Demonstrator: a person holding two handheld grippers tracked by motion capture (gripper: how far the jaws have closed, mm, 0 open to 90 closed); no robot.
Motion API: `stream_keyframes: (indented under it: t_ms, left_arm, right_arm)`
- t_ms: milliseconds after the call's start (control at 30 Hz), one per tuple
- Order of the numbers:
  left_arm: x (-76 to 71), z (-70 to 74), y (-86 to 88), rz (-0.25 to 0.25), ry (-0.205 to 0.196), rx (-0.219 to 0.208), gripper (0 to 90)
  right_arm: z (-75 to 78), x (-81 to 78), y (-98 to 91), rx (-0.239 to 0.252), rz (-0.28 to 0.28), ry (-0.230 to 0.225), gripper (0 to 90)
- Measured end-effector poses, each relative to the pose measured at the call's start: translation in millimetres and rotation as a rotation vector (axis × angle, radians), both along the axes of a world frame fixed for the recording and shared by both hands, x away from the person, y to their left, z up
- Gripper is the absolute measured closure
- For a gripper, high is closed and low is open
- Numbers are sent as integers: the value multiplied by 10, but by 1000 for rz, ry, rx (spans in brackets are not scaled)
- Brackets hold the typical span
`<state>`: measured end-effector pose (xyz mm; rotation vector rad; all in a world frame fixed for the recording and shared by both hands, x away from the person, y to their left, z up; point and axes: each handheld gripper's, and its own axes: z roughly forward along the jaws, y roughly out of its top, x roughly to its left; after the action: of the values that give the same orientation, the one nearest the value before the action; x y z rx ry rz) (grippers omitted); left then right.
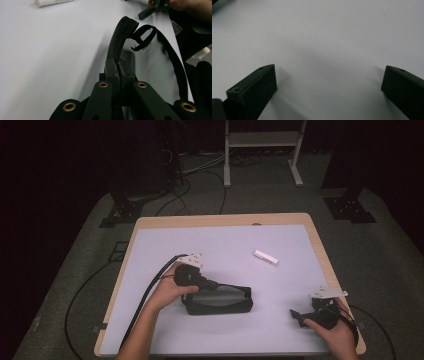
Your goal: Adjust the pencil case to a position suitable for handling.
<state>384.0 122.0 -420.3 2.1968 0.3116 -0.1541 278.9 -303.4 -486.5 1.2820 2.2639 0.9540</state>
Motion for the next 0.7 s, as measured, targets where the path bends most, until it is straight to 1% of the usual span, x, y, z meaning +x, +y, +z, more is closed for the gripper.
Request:
stream_keyframes:
  t_ms: [33,133,167,233,467,500,533,567,633,700]
  left_arm:
    - [-3,-14,-18,-9,4,9,885]
    - [-5,-24,-32,-10,7,5,885]
    - [-5,-30,-42,-12,9,11,884]
    - [-6,-36,-48,-14,9,9,884]
    - [-2,-48,-47,-4,2,12,864]
    - [-3,-47,-46,-2,-1,13,836]
    - [-3,-45,-45,-2,-6,15,836]
    - [-9,-35,-42,7,-16,15,808]
    - [-11,-23,-34,9,-23,17,797]
    - [-18,-11,-27,19,-27,20,722]
  right_arm:
    - [0,0,0,0,0,0,0]
    - [0,0,0,0,0,0,0]
    - [0,0,0,0,0,0,0]
    - [0,-1,1,1,-1,2,0]
    - [0,-1,1,1,-1,2,0]
    - [0,-1,1,1,-1,2,0]
    - [0,-1,1,1,-1,2,0]
    - [0,-1,0,1,-1,2,0]
    - [1,-1,0,1,-1,2,0]
    - [0,0,-1,0,0,0,0]
